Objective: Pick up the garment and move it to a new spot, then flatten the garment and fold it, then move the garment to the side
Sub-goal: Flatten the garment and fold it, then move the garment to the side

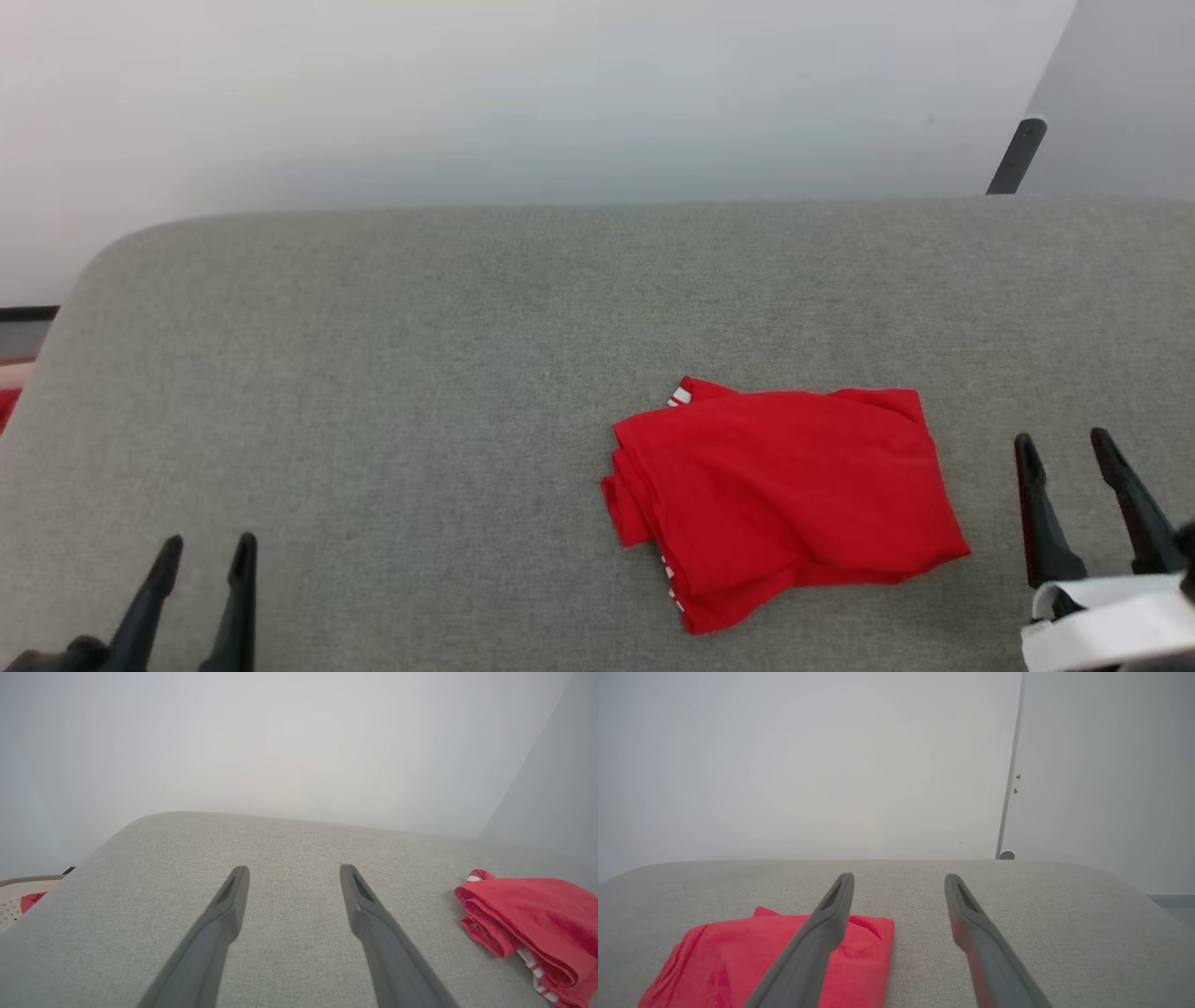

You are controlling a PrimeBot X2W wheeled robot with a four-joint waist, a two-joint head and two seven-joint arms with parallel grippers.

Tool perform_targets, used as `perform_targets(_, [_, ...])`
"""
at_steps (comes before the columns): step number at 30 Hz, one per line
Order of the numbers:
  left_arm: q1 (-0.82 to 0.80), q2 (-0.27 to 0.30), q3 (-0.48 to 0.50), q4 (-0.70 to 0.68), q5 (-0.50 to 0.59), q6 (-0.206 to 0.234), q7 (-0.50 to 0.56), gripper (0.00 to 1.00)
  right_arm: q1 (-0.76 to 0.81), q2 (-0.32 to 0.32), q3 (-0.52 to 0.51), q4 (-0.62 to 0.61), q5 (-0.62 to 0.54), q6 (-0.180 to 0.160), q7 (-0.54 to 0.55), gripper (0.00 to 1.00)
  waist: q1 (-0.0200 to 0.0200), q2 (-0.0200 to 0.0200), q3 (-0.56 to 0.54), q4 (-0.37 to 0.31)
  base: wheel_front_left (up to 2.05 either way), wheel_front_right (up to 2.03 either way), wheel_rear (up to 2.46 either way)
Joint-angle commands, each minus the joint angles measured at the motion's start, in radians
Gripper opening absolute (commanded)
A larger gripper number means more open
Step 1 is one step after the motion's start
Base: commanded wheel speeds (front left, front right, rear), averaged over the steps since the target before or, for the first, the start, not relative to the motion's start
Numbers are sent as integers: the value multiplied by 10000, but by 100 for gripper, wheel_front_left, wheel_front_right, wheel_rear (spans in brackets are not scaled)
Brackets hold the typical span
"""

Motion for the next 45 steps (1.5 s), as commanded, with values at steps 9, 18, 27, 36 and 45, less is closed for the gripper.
perform_targets(9, [589,-212,428,-580,158,18,8,100,992,644,-680,-1120,-658,-9,-65,100,0,0,265,94,0,0,0])
perform_targets(18, [447,-276,364,-591,173,18,8,100,1162,903,-867,-1366,-742,-7,162,100,0,0,275,137,0,0,0])
perform_targets(27, [271,-146,298,-715,11,18,8,100,518,914,-443,-1319,-324,-7,1075,100,0,0,593,148,0,0,0])
perform_targets(36, [-439,407,-57,-862,-428,16,8,100,-1372,810,-484,-1298,-761,-9,6869,100,0,0,1694,167,0,0,0])
perform_targets(45, [-1485,897,-967,-845,-880,18,8,100,-2176,1467,-1405,-1669,-1222,-9,12046,100,0,0,2618,439,0,0,0])
